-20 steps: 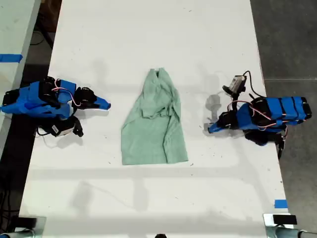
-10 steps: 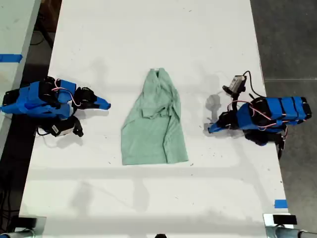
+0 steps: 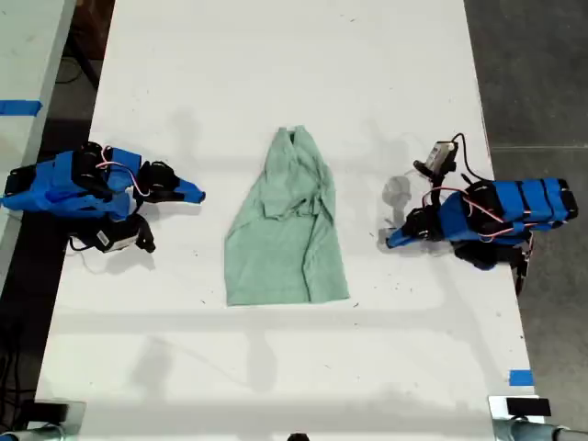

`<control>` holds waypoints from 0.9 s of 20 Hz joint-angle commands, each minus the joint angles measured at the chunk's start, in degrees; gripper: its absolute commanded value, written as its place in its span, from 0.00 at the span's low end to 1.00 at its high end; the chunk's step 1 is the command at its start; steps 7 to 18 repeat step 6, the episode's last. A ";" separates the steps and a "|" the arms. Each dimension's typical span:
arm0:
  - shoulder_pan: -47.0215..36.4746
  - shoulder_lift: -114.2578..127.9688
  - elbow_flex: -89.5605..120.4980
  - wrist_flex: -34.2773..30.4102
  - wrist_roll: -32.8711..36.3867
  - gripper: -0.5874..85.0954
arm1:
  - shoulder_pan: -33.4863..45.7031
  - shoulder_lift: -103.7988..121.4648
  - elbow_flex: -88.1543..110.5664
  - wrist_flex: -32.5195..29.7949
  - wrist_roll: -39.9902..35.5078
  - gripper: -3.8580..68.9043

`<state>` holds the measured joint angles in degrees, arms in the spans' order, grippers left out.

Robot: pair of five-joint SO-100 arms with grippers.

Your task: Fold t shirt

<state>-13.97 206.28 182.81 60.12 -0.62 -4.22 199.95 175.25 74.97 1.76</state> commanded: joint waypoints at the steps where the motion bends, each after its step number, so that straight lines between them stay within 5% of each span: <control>1: -0.26 0.35 0.53 0.26 -1.49 0.00 | -0.70 0.35 3.16 0.44 0.00 0.07; 18: 0.18 0.35 0.44 0.53 -1.49 0.00 | -0.44 0.35 3.16 0.44 -0.18 0.07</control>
